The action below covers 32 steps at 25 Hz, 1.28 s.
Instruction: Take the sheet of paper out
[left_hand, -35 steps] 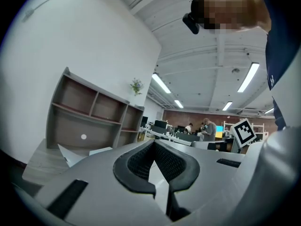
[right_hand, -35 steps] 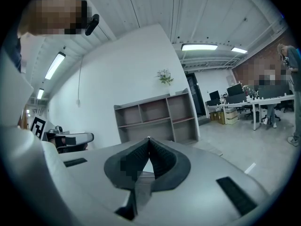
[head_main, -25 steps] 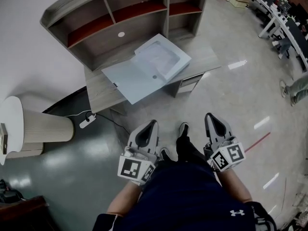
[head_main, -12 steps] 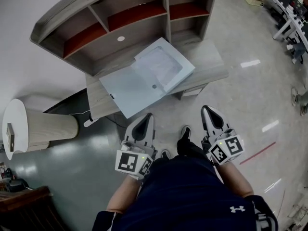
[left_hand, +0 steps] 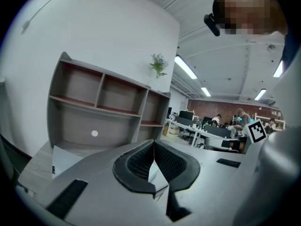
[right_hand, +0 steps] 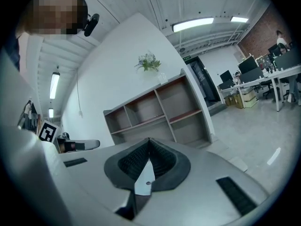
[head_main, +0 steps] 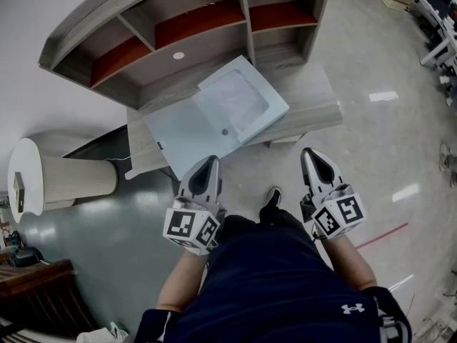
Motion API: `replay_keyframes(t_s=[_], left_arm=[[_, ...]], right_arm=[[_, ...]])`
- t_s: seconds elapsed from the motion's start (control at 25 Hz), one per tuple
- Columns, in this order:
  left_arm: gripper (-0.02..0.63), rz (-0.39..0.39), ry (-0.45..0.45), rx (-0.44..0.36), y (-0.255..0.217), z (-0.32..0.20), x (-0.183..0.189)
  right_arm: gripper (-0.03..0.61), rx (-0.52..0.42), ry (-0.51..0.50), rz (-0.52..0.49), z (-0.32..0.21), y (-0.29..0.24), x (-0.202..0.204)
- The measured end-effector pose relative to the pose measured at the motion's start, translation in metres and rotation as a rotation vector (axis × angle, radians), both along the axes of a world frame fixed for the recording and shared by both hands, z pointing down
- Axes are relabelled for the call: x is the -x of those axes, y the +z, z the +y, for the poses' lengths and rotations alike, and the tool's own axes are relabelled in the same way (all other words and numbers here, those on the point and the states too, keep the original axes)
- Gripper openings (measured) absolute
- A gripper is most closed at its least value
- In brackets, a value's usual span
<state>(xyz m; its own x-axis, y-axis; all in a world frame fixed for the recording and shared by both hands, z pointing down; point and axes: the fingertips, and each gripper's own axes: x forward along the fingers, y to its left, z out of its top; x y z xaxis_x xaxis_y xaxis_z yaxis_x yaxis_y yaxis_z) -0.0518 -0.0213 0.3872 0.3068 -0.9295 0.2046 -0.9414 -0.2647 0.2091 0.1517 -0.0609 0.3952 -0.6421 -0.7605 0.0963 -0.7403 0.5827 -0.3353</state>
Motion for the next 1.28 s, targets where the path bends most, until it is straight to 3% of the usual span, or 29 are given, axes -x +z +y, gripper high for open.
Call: replay_keyframes(t_s=[0.28, 0.52, 0.76, 0.96, 1.28], left_arm=[[0.014, 0.096, -0.066, 0.103, 0.027, -0.03, 0.014], [0.015, 0.317, -0.091, 0.262, 0.087, -0.076, 0.049], [0.017, 0.51, -0.099, 0.442, 0.163, -0.138, 0.077], [0.145, 0.695, -0.107, 0.588, 0.226, -0.177, 0.085], [0.169, 0.738, -0.112, 0.74, 0.3, -0.2, 0.079]], right_arm=[[0.012, 0.03, -0.015, -0.011, -0.022, 0.011, -0.006], [0.012, 0.048, -0.007, 0.008, -0.036, 0.016, 0.005], [0.012, 0.067, 0.075, 0.038, -0.047, 0.016, 0.009], [0.012, 0.103, 0.137, 0.067, -0.049, 0.022, 0.016], [0.012, 0.121, 0.162, 0.131, -0.057, 0.029, 0.034]])
